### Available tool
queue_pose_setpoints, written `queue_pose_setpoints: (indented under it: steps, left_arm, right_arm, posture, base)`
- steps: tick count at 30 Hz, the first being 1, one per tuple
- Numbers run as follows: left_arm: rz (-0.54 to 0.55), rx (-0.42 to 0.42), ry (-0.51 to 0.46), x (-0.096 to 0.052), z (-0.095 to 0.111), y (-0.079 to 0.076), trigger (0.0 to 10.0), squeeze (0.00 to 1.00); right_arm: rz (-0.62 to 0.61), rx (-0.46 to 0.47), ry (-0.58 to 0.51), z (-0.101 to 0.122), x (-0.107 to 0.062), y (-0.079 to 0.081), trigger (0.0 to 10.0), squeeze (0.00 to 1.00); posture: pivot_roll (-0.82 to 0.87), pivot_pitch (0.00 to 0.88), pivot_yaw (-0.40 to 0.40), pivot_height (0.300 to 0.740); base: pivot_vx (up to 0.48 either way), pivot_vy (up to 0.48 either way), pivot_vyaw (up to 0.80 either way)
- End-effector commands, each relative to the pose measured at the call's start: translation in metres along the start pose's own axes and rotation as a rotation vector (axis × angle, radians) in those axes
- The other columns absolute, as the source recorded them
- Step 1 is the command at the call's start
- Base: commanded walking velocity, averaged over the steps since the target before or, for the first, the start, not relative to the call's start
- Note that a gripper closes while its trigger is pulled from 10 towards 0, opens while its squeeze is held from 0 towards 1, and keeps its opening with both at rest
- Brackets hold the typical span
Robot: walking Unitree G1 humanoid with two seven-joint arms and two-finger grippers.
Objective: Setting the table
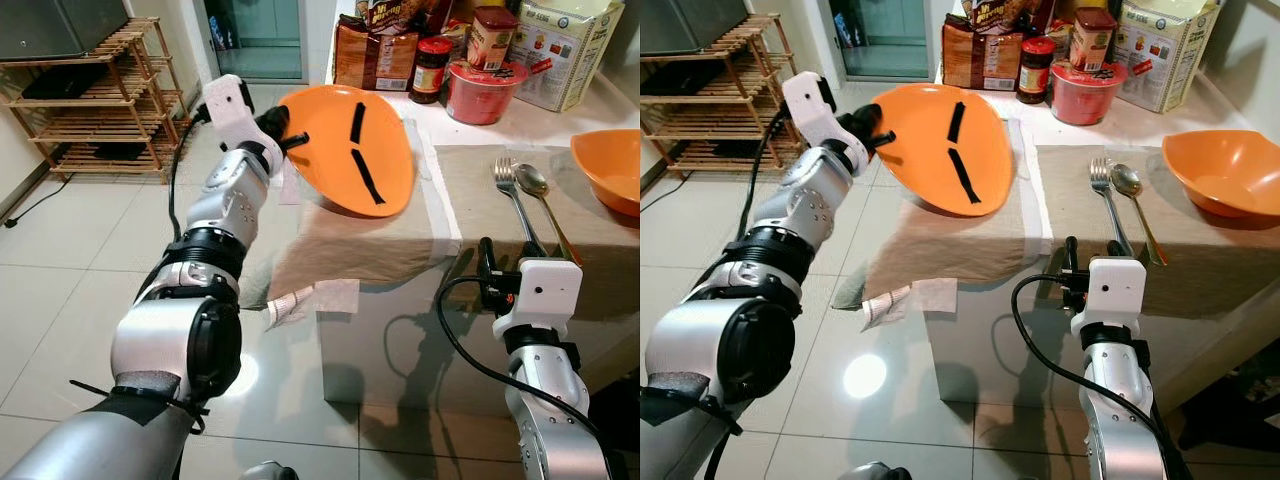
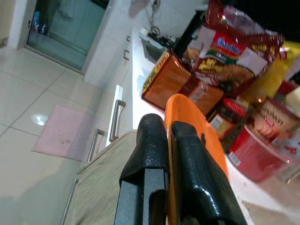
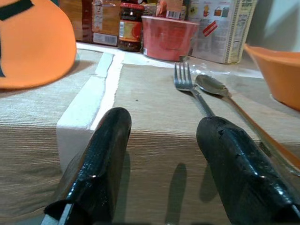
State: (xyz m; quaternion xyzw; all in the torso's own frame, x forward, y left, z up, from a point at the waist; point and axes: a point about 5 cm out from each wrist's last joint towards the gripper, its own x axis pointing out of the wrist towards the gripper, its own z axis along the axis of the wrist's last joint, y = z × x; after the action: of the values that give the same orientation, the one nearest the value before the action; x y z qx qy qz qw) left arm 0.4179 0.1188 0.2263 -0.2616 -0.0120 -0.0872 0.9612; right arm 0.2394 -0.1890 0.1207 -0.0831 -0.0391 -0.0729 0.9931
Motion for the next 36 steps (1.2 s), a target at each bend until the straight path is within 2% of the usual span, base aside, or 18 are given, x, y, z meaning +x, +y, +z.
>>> queue_pose_setpoints:
  steps: [1,5,12,22,30,36]
  left_arm:
    - [-0.006,0.002,-0.032,0.002,0.013,-0.002,0.0,0.0]
    - [-0.011,0.001,-0.053,0.002,0.017,-0.001,0.0,0.0]
    - [-0.001,0.109,-0.085,0.001,0.027,0.007,0.0,0.0]
    - [0.023,0.087,-0.097,0.0,0.032,0.014,0.0,0.0]
    - [0.043,0.08,-0.149,0.0,0.05,0.021,0.0,0.0]
    - [0.041,0.057,-0.151,0.0,0.05,0.022,0.0,0.0]
  right_arm:
    - [0.001,0.005,-0.001,-0.001,-0.001,0.0,10.0,0.0]
    - [0.002,0.005,0.001,-0.001,-0.001,0.001,10.0,0.0]
    - [0.005,0.004,0.002,-0.002,-0.001,0.001,10.0,0.0]
    - [0.004,0.001,0.006,-0.003,-0.001,0.0,10.0,0.0]
    - [0.005,-0.002,0.006,-0.003,0.0,0.0,10.0,0.0]
    - [0.006,-0.003,0.005,-0.004,0.0,-0.001,10.0,0.0]
  posture:
    - [-0.04,0.0,0.068,0.735]
    - [-0.04,0.0,0.067,0.735]
    - [-0.04,0.0,0.065,0.735]
    - [-0.04,0.0,0.064,0.735]
    - [-0.04,0.0,0.06,0.735]
    - [-0.03,0.0,0.06,0.735]
  base:
    - [0.0,0.0,0.0]
    - [0.0,0.0,0.0]
    - [0.0,0.0,0.0]
    - [0.0,0.0,0.0]
    - [0.0,0.0,0.0]
    - [0.0,0.0,0.0]
